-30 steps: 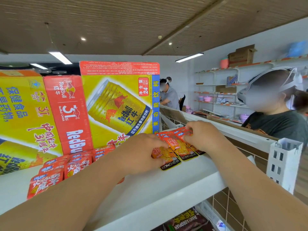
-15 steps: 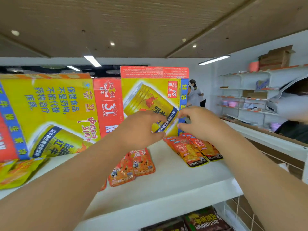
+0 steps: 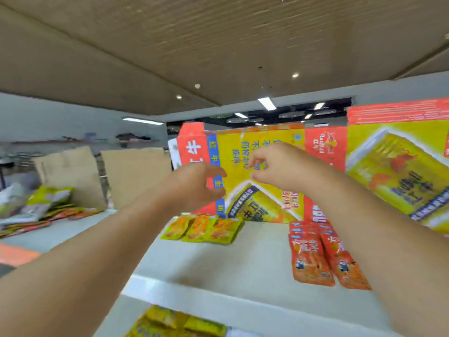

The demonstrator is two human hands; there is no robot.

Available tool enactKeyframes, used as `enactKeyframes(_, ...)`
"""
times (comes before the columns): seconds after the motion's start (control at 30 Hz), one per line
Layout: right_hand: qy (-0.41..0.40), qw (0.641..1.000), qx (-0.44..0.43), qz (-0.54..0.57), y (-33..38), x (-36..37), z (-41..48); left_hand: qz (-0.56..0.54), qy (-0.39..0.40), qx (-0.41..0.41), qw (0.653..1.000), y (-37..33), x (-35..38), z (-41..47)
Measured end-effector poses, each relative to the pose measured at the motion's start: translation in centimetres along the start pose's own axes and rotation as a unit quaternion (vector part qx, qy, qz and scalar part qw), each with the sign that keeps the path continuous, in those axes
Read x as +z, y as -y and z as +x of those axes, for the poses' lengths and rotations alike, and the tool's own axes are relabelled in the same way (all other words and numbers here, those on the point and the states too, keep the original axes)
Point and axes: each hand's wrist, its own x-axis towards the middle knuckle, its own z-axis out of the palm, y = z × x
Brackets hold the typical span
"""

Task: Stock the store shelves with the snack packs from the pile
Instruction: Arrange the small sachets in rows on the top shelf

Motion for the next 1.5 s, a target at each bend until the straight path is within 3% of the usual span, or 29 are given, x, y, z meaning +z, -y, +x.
enactKeyframes(0.3,0.083,0.989,-0.107,0.060,15.5,9.1,8.6,0.061,0.011,-0.170,0.984,19.0,-4.6,-9.0)
enactKeyframes(0.73,0.174,0.977,-0.109,0.058,34.9,22.5,19.7,0.040,0.020,-0.308,0.950,43.6,-10.2,-20.7)
enactKeyframes(1.17,0.229,0.964,-0.133,0.027,43.7,31.2,27.6,-0.010,0.041,-0.325,0.945,54.6,-8.4,-21.3)
enactKeyframes(1.5,0.326,0.935,-0.126,-0.067,44.4,35.7,32.8,0.011,0.148,-0.294,0.944,58.3,-3.0,-16.4)
